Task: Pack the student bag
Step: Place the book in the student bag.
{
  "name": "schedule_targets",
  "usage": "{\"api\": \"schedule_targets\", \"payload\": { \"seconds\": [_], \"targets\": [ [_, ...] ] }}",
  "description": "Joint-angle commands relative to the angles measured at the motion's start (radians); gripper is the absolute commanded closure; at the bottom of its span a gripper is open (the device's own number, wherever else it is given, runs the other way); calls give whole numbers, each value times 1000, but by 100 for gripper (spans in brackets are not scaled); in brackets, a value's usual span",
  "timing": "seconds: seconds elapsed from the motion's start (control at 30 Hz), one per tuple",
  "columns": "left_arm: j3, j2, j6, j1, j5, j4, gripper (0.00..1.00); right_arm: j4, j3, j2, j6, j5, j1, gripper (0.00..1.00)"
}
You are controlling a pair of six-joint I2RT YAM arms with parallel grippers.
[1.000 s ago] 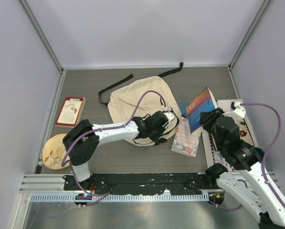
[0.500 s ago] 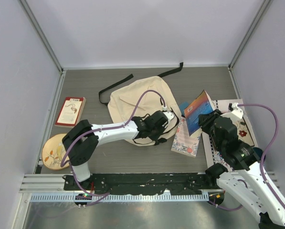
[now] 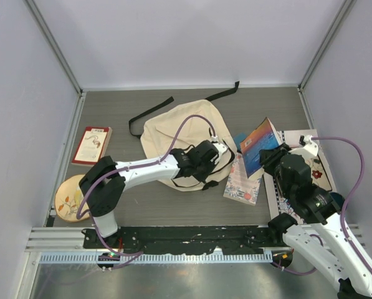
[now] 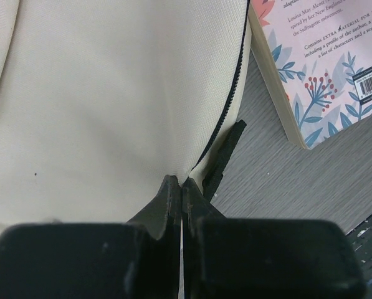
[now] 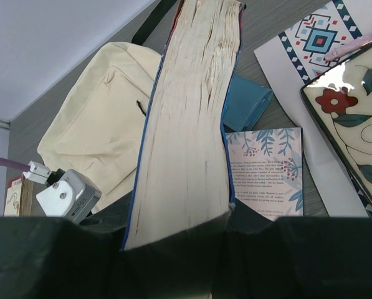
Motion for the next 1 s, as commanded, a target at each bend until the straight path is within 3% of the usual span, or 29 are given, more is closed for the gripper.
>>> {"api": "schedule_targets", "payload": {
  "seconds": [0.0, 0.27, 0.53, 0.6, 0.67, 0.9, 0.93, 0.97],
  "targets": [
    [38, -71, -9, 21, 99, 23, 100, 155, 31, -36, 29, 29, 1, 99],
    [21, -71, -38, 67, 199, 46, 98, 154, 26, -42, 29, 26, 3, 99],
    [-7, -41, -87, 102, 302, 95, 87, 154, 23, -44, 30, 31, 1, 99],
    [-16, -38, -107, 109, 328, 110, 77, 154, 22, -42, 30, 29, 3, 99],
    [-30, -38, -120, 116, 340, 130, 75, 154, 22, -42, 30, 32, 1, 99],
    [-39, -24, -126, 127, 349, 136, 90, 152, 25, -36, 29, 31, 0, 99],
    [-34, -19, -126, 129, 357, 133, 87, 154, 25, -36, 30, 29, 1, 99],
    [-34, -18, -124, 129, 355, 132, 72, 155, 25, -36, 29, 29, 1, 99]
  ]
}}
